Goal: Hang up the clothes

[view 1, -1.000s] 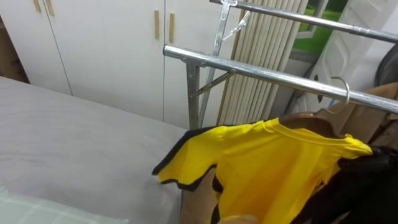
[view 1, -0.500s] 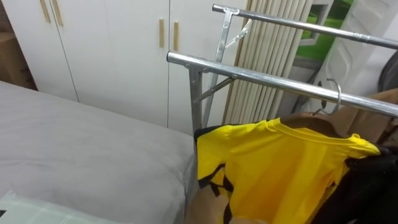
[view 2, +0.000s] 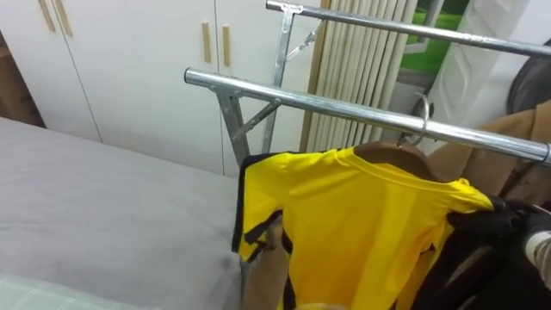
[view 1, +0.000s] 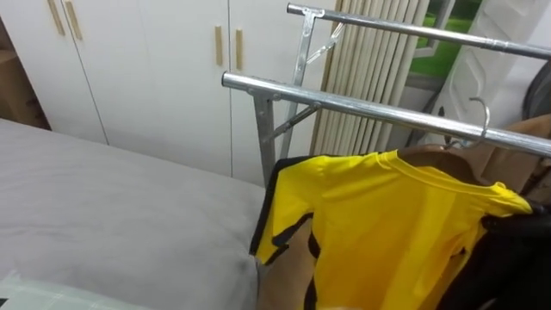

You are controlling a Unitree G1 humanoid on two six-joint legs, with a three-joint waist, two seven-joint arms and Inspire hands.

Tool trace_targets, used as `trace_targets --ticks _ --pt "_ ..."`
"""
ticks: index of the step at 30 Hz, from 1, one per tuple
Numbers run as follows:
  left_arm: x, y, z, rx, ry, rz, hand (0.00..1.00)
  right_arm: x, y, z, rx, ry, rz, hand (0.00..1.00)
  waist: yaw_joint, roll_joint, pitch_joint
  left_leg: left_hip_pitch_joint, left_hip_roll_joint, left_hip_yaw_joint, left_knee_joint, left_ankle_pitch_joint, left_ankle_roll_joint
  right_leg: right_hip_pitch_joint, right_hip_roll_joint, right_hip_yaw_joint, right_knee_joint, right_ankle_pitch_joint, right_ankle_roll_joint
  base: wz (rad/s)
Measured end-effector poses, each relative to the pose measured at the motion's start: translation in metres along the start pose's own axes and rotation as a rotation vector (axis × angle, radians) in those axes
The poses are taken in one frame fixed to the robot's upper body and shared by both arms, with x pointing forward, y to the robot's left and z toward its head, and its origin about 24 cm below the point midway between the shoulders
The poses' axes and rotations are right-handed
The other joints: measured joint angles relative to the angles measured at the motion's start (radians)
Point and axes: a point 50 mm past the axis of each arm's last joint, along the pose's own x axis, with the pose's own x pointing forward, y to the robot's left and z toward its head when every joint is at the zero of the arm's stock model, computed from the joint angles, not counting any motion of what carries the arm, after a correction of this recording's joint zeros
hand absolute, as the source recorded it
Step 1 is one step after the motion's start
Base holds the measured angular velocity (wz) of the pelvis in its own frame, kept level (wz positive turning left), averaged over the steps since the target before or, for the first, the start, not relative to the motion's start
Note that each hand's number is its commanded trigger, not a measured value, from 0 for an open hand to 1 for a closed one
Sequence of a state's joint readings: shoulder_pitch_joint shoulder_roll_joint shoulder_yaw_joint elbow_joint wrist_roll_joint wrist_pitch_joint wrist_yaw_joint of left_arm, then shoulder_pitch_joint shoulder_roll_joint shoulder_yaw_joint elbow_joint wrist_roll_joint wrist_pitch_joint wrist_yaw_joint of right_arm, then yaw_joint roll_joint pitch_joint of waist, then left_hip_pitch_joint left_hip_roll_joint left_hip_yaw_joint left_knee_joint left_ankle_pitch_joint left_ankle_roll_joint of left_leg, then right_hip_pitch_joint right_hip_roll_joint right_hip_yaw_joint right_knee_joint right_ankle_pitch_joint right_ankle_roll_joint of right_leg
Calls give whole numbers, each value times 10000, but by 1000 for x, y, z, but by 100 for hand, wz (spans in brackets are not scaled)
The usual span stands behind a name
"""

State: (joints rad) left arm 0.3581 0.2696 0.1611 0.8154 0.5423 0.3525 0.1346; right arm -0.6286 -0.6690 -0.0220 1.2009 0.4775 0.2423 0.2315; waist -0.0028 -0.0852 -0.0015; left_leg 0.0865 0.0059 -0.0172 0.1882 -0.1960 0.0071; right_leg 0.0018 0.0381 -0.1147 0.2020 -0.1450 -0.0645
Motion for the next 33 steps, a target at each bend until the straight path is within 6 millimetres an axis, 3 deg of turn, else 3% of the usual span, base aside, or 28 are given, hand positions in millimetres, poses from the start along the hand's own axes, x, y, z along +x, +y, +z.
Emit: trace_targets --ticks 4,10,12,14,17,20,24,25,26,27,29,31,33 --pt "-1 4 6 -82 -214 -17 0 0 -1 -2 11 56 -112 100 59 2 108 -74 0 -16 20 0 -1 -53 0 -17 2 -21 13 2" --pt "0 11 10 641 -461 -88 0 0 -4 -15 -151 416 -286 100 127 -57 132 -256 -15 37 314 -7 -10 -93 -45 -247 174 -165 -56 12" --pt "1 14 11 997 -556 -103 0 0 -6 -19 -161 584 -368 100 163 -142 174 -353 -1 306 548 -55 -86 -200 -87 -253 489 -354 -88 11" --pt "2 21 12 1380 -625 -117 0 -2 -12 -34 -260 993 -548 100 219 -295 179 -518 31 655 1082 -131 -199 -194 -198 -352 792 -596 -136 16" --pt "2 26 12 1689 -596 -198 0 -5 -17 -49 -296 1389 -672 100 239 -335 161 -767 185 947 1665 -215 -259 -146 -184 -446 960 -769 -265 10" --pt "1 30 15 2172 -620 -205 0 -5 -18 -51 -278 1541 -684 100 58 -370 161 -1577 195 994 2739 -297 -307 -118 -204 -613 1084 -866 -442 25" --pt "0 25 16 2554 -577 -213 0 -6 -18 -53 -258 1688 -609 100 168 -363 147 -3221 -210 1071 2514 -152 -323 -45 -153 -596 1078 -970 -546 -5" --pt "-1 24 12 2624 -403 -282 0 -6 -18 -54 -233 1778 -583 100 246 -333 128 -3567 -286 1294 1935 259 -304 61 -72 -555 1075 -1031 -559 -21" --pt "-1 22 4 2676 -173 -366 0 -6 -18 -55 -213 1860 -580 100 273 -257 57 -3721 -373 1306 1181 727 -229 203 70 -490 1104 -1167 -597 -27" --pt "-1 21 0 2699 -48 -414 0 -6 -17 -55 -212 1881 -573 100 318 -217 18 -3740 -387 1276 797 948 -218 260 149 -408 1146 -1243 -612 -41" --pt "-2 20 -18 2752 602 -621 0 -5 -15 -52 -239 1825 -420 100 393 -214 -24 -3477 -507 1085 -15 2136 57 454 216 -206 1515 -1625 -618 -46" --pt "-3 19 -24 2723 977 -892 0 -6 -17 -49 -265 1778 -486 100 371 -267 -23 -3164 -690 1063 -252 2660 203 560 128 -5 1685 -1852 -469 -23" --pt "-4 16 -33 2790 1225 -1192 0 -6 -17 -49 -315 1767 -493 100 371 -275 -18 -2984 -789 1085 -212 2768 351 741 4 86 1643 -1998 -327 -18"
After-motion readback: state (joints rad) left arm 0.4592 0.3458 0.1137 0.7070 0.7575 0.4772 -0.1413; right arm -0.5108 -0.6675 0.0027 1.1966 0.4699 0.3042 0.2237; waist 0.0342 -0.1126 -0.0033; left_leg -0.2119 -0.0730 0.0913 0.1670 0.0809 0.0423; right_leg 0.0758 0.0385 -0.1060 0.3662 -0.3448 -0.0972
